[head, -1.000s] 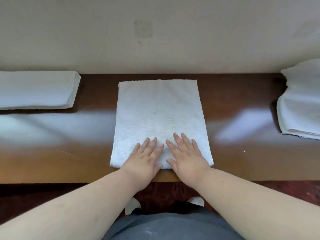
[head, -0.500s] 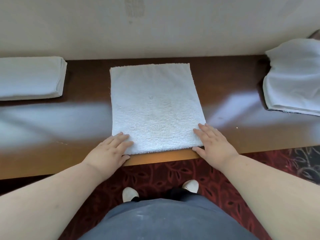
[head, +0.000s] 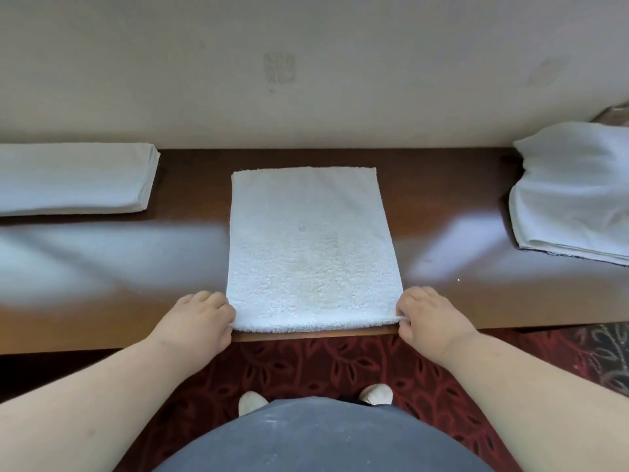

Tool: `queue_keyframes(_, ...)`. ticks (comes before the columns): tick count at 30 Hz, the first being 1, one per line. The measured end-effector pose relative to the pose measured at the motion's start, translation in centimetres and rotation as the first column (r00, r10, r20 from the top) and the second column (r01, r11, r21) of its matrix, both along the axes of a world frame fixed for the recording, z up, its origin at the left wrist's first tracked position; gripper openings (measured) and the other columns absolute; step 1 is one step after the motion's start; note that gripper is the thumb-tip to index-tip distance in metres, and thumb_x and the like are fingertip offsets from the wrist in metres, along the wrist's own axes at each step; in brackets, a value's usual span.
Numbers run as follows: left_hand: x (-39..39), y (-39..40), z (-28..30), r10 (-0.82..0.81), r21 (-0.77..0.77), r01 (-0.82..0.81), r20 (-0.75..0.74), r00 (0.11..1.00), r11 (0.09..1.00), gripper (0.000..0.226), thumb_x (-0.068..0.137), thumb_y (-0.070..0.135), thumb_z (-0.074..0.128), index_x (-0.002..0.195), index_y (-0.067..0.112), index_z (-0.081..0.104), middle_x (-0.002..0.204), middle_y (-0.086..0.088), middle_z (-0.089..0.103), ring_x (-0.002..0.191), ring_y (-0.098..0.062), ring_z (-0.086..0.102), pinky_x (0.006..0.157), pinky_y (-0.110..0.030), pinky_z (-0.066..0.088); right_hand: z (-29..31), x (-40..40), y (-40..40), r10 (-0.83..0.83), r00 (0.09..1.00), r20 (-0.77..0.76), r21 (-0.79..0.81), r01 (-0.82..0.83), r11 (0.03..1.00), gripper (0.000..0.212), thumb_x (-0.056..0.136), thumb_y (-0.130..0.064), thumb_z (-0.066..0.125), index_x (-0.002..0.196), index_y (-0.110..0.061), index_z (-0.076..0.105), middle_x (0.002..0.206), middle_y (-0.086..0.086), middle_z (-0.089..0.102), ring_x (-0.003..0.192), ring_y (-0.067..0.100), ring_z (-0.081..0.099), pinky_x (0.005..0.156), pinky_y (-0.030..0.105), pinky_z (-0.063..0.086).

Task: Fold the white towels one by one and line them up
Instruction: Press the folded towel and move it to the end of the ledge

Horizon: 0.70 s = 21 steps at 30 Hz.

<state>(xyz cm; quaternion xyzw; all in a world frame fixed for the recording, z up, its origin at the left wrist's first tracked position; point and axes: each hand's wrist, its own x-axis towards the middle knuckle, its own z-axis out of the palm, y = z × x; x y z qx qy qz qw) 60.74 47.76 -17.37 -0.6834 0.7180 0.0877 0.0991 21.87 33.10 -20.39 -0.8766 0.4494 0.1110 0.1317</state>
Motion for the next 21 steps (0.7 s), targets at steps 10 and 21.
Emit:
queue_keyframes(10,-1.6,-0.3,3.9,0.439,-0.025,-0.495,-0.424,0.792,0.869,0.009,0.085,0.030,0.051,0.089,0.038,0.052,0.079,0.018,0.059,0.078,0.000,0.055,0.065,-0.023,0.041,3.4,-2.0,-2.0,-0.226,0.870,0.438,0.184,0.159,0.970,0.031,0.086,-0.012,0.061,0.091,-0.041,0.052,0.097,-0.023,0.057,0.101,-0.015,0.046,0.085,0.004,0.032)
queue_keyframes(21,0.3,-15.0,3.6,0.471,0.014,-0.910,-0.858,0.202,0.415,0.022,0.098,0.033,0.046,0.114,0.040,0.032,0.079,0.007,0.056,0.058,0.008,0.053,0.056,-0.024,0.040,4.9,7.7,-16.1,-0.517,0.457,0.724,0.306,0.459,0.834,0.022,0.096,-0.034,0.051,0.113,-0.048,0.047,0.093,-0.018,0.059,0.079,-0.009,0.056,0.063,0.002,0.037)
